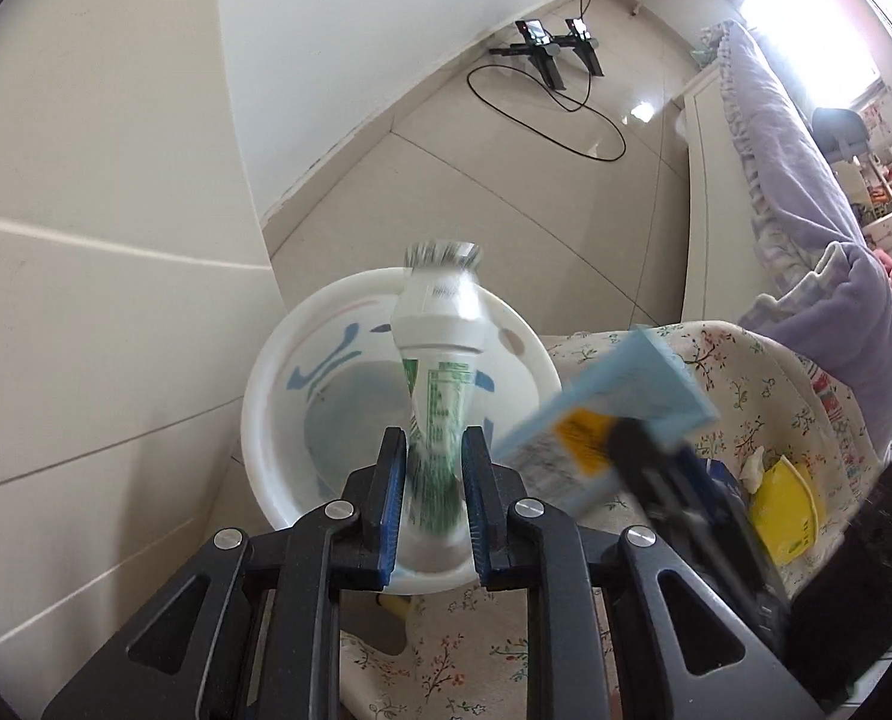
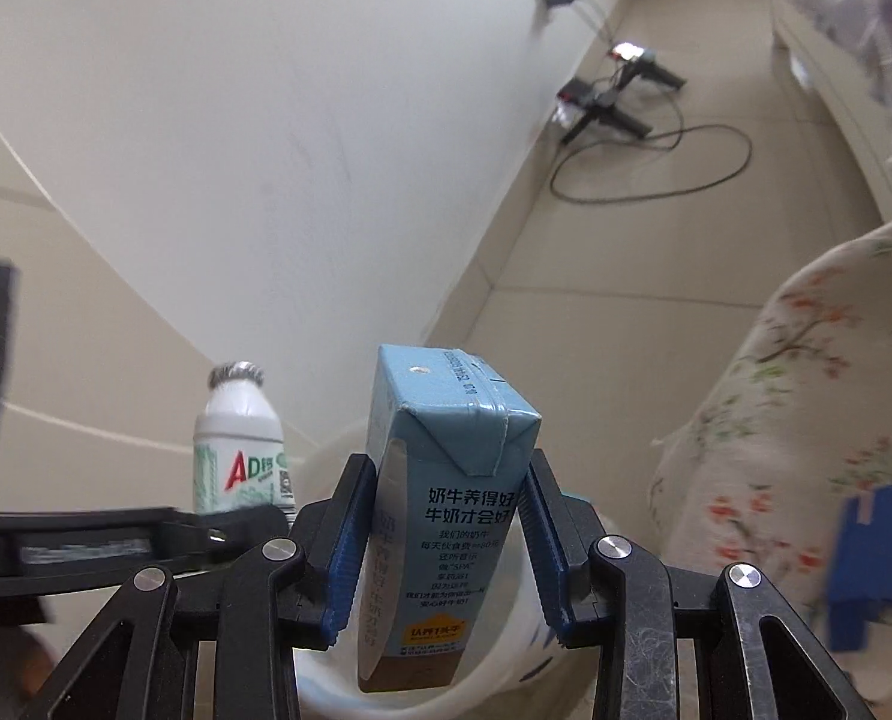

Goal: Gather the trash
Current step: 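Carry both items over the white bin and open both tools to drop them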

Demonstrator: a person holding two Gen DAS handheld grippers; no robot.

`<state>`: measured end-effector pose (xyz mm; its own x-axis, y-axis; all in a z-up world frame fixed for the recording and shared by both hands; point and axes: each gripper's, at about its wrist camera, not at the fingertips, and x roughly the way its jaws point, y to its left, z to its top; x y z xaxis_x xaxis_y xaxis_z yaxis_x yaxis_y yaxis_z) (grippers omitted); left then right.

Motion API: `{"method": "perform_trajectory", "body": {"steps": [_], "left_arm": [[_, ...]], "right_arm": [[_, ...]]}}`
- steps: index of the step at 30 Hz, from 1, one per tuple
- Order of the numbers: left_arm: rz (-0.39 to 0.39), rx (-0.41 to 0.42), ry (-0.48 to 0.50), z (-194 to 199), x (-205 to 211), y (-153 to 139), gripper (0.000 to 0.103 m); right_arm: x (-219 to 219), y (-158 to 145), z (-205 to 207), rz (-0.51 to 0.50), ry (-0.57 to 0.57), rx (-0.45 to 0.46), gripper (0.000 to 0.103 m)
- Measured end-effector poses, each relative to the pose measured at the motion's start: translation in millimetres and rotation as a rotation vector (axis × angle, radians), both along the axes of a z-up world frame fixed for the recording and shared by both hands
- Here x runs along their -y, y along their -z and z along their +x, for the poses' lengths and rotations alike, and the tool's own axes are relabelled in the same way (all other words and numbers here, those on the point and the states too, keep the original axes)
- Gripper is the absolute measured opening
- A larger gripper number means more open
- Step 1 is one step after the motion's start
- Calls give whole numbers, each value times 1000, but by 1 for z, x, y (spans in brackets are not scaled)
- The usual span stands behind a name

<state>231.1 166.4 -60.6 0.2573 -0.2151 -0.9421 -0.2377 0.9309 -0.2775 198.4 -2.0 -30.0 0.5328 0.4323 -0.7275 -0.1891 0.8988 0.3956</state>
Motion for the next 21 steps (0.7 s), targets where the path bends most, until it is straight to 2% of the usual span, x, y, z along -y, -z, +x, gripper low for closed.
{"method": "perform_trajectory", "body": {"steps": [4, 6, 8, 11, 14, 17, 21], "left_arm": [[82, -19, -10, 2, -4, 0, 26], [91, -12, -16, 1, -5, -2, 27], [88, 5, -25, 0, -6, -8, 27], [103, 39, -42, -3, -7, -15, 27], [125, 62, -31, -4, 0, -20, 27], [91, 77, 9, -5, 12, -23, 27], [41, 115, 109, -10, 43, -35, 27]], "right_arm": [[-27, 33, 14, -60, -80, -71, 43], [-31, 42, 14, -85, -98, -79, 44], [-34, 44, 11, -89, -111, -78, 54], [-28, 42, 8, -79, -84, -72, 56], [-3, 29, -1, -54, -28, -57, 56], [21, 7, -21, -40, -1, -33, 56], [58, -29, -55, -34, 24, -12, 56]]}}
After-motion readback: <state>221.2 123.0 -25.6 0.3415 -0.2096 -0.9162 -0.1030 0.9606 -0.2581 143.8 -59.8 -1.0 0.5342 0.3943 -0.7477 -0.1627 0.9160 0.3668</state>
